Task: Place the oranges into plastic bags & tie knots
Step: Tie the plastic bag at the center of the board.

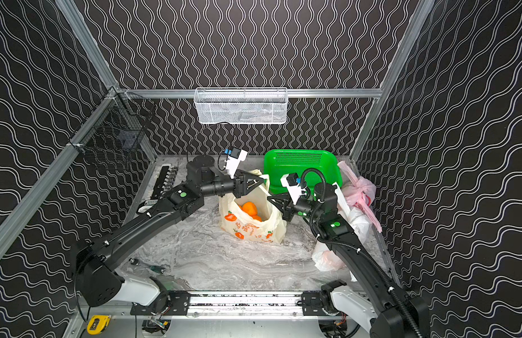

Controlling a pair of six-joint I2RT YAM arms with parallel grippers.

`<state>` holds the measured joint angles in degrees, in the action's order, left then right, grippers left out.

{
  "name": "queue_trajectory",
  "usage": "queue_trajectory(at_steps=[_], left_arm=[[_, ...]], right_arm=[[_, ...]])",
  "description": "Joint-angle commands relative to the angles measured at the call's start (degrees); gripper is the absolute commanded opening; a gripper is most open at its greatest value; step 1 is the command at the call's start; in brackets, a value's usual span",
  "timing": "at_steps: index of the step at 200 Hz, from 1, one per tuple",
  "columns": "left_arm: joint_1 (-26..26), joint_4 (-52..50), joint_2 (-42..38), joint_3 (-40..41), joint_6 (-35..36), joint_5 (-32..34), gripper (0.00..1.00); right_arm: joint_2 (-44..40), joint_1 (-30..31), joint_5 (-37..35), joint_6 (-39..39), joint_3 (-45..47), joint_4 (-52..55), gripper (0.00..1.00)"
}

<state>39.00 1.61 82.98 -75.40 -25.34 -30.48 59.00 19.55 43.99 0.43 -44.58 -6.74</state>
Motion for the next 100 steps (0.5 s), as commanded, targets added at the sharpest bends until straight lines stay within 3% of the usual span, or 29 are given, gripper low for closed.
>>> queue_trajectory(at_steps=[1, 31, 42, 62, 73, 87, 100], left_arm=[[-0.12, 1.89, -0.66, 0.64, -0.07, -2.38, 0.23], [-0.18, 0.29, -2.61, 1.83, 2.27, -1.70, 0.01], [-0.16, -0.41, -3.06, 1.75, 3.64, -1.99, 0.00], [-0.17, -2.02, -3.41, 1.88, 6.88, -3.91, 0.00], [-0.24, -2.93, -3.99, 2.99, 8.95, -4.69, 0.00], [-0.22, -2.54, -5.29, 5.50, 11.15, -5.99, 0.00], [-0.22, -1.48, -6.72, 8.26, 13.26, -6.94, 0.00]], right_arm=[[-0.14, 0.08, -0.31, -0.87, 0.00, 0.26, 0.00], [0.10, 0.19, -0.31, -1.60, -0.91, 2.12, 0.00], [-0.15, 0.20, -0.43, -1.73, -1.83, 3.61, 0.00], [-2.00, 0.24, -2.76, -1.69, -4.62, 7.58, 0.57], [-3.55, 0.22, -4.85, -0.88, -6.05, 9.08, 0.81], [-5.12, 0.22, -8.61, 1.36, -7.90, 10.80, 0.99], [-5.42, 0.14, -11.51, 4.28, -10.21, 12.79, 1.00]])
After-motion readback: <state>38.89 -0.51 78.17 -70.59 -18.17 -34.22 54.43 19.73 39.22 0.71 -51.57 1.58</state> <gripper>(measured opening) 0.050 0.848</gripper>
